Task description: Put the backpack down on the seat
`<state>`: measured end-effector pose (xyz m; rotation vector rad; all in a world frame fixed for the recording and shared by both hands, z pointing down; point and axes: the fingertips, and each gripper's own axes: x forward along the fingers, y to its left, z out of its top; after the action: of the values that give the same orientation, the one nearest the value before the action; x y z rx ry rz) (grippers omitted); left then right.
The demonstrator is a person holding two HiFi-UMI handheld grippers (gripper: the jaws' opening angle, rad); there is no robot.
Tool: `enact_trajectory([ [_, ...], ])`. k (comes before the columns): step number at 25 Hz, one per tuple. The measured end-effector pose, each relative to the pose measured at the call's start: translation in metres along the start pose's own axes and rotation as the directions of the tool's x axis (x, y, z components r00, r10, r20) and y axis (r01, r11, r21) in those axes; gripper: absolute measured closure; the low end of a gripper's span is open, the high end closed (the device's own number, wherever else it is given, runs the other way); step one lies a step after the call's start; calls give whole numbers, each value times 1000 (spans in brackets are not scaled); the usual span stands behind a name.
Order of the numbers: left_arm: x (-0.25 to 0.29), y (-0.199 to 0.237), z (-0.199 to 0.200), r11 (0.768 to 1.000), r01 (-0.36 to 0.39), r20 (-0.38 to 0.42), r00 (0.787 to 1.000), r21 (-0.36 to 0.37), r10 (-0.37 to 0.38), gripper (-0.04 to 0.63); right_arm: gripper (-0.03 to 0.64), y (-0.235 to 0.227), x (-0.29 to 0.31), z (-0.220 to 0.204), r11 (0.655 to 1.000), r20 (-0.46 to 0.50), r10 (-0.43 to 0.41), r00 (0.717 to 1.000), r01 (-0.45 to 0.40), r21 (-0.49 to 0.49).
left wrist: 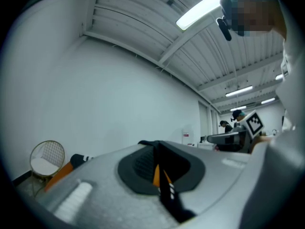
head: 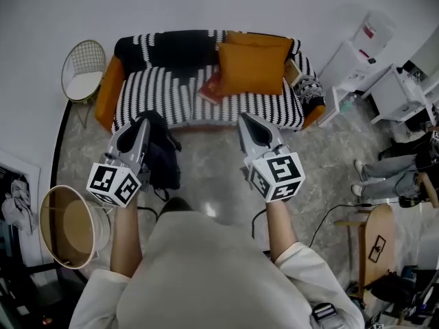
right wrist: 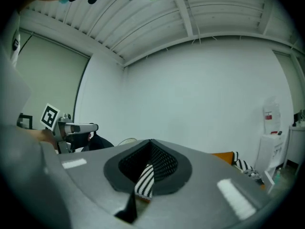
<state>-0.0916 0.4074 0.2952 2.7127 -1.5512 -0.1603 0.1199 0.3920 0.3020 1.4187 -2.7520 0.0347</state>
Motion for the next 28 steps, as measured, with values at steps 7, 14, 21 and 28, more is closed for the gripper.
enact_trajectory([
  [7, 27, 10, -16, 1000, 9, -31, 999, -20, -9, 594, 611, -24, 22, -16, 999, -27, -6, 1000, 7, 41],
  [14, 81, 52, -29, 999, 52, -46, 998, -14, -52, 594, 611, -51, 87, -27, 999, -55, -7, 998, 10, 46],
  [21, 152, 108, -34, 994, 106, -52, 993, 10, -105, 594, 611, -78, 181, -18, 999, -52, -8, 999, 10, 47],
  [28, 214, 176, -30, 995, 97, -57, 994, -22, -98, 594, 611, -108, 257, -12, 999, -78, -18, 997, 21, 49],
])
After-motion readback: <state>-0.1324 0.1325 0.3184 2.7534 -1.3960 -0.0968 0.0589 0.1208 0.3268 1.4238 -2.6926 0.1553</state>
